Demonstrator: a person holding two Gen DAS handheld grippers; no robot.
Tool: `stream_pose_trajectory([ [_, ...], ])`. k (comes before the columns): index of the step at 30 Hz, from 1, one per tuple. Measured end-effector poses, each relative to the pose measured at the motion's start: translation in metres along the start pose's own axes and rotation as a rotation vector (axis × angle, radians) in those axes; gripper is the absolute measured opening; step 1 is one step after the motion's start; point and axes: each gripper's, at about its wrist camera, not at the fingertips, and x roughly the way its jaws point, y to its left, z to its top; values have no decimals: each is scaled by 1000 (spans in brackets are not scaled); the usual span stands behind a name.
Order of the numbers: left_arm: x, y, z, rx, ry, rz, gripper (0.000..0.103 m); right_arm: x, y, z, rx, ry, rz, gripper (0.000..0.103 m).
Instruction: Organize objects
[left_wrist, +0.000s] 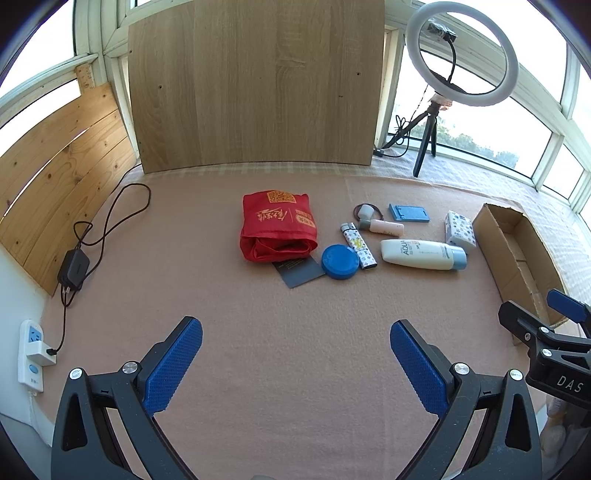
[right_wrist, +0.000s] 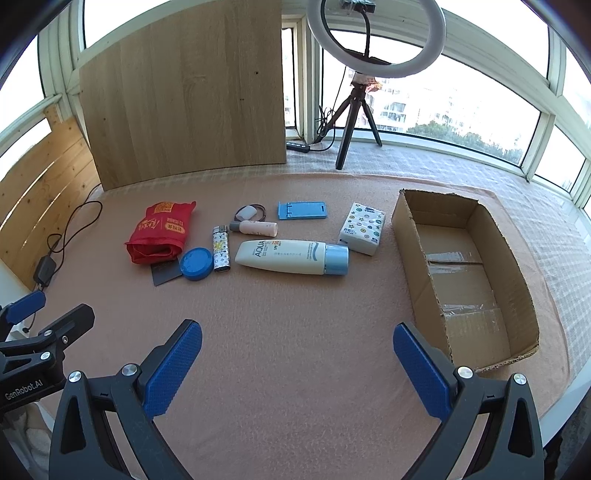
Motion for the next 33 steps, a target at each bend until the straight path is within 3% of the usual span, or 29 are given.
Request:
stream_pose_trajectory([
  [18,0,0,-4,4,-1,-1,103,11,-1,-3,17,80,7,102],
  [33,4,1,-10,-4,10,-5,103,10,0,-4,17,82,-1,102],
])
